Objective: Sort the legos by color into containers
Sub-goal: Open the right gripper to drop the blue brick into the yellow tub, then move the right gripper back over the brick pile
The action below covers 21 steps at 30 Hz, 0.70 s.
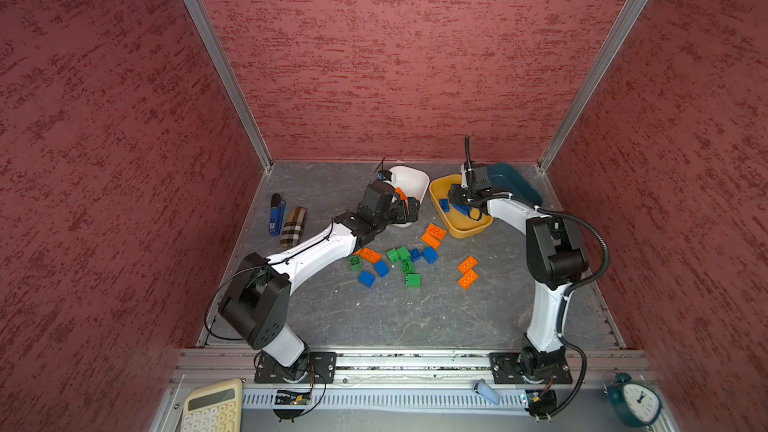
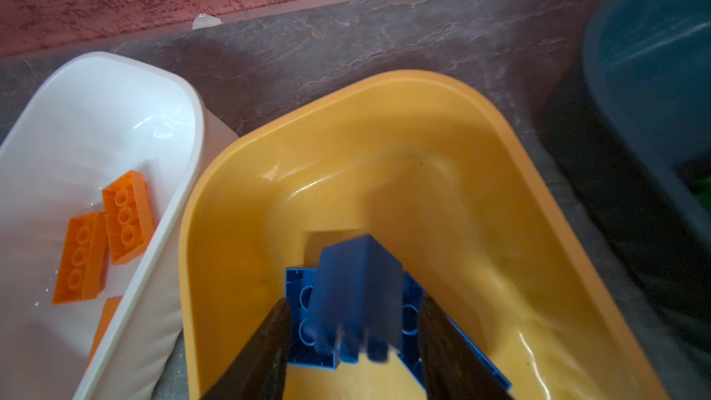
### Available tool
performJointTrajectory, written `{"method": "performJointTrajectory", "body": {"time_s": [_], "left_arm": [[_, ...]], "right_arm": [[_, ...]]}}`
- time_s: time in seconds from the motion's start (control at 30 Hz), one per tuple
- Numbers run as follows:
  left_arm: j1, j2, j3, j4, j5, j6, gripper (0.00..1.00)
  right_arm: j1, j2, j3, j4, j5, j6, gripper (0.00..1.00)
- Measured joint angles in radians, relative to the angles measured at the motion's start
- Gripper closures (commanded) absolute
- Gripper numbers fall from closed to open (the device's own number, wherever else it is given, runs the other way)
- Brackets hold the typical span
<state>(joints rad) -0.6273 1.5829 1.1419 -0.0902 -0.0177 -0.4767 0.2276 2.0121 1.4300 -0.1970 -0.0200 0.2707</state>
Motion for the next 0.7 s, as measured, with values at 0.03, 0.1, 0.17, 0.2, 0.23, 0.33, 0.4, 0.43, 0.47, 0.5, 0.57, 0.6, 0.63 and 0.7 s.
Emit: {"method": "performJointTrajectory", "body": {"time_s": [0.03, 0.1, 0.17, 0.2, 0.23, 0.33, 0.4, 0.43, 0.47, 0.5, 0.57, 0.6, 0.63, 0.7], "left_arm": [[0.0, 0.0, 0.0, -0.001, -0.002, -0.002, 0.01], [0.001, 0.0, 0.0, -0.004, -0.006, -0.009, 0.01], [0.003, 0.0, 0.0, -0.006, -0.009, -0.019, 0.01], [0.005, 0.0, 0.0, -0.007, -0.01, -0.023, 0.01], [0.006, 0.0, 0.0, -0.007, -0.011, -0.029, 0.01], [0.013, -0.001, -0.004, -0.006, -0.012, -0.05, 0.01], [0.019, -0.004, -0.013, -0.006, -0.013, -0.063, 0.01], [0.023, -0.005, -0.019, -0.006, -0.012, -0.07, 0.01], [0.027, -0.005, -0.024, -0.006, -0.012, -0.078, 0.01], [0.031, -0.005, -0.029, -0.006, -0.011, -0.089, 0.01], [0.04, -0.005, -0.036, -0.006, -0.011, -0.105, 0.01], [0.045, -0.005, -0.039, -0.006, -0.01, -0.115, 0.01], [0.049, -0.005, -0.042, -0.005, -0.01, -0.122, 0.01], [0.057, -0.005, -0.048, -0.005, -0.01, -0.139, 0.01]], "right_arm": [[0.0, -0.003, 0.0, -0.003, -0.003, 0.002, 0.36], [0.0, -0.009, 0.0, -0.011, -0.007, 0.004, 0.34], [0.0, -0.026, -0.011, -0.014, -0.014, 0.005, 0.33], [0.0, -0.042, -0.027, -0.014, -0.018, 0.006, 0.33], [0.0, -0.066, -0.05, -0.016, -0.025, 0.006, 0.32], [0.001, -0.156, -0.135, -0.016, -0.053, 0.01, 0.31], [0.005, -0.219, -0.195, -0.012, -0.072, 0.015, 0.31], [0.006, -0.255, -0.229, -0.011, -0.083, 0.019, 0.31], [0.008, -0.285, -0.26, -0.008, -0.093, 0.026, 0.31], [0.011, -0.322, -0.299, -0.006, -0.108, 0.033, 0.31], [0.019, -0.381, -0.362, 0.001, -0.134, 0.046, 0.32], [0.027, -0.41, -0.398, 0.007, -0.148, 0.05, 0.32], [0.037, -0.44, -0.435, 0.014, -0.167, 0.053, 0.32], [0.066, -0.491, -0.498, 0.025, -0.198, 0.051, 0.33]]}}
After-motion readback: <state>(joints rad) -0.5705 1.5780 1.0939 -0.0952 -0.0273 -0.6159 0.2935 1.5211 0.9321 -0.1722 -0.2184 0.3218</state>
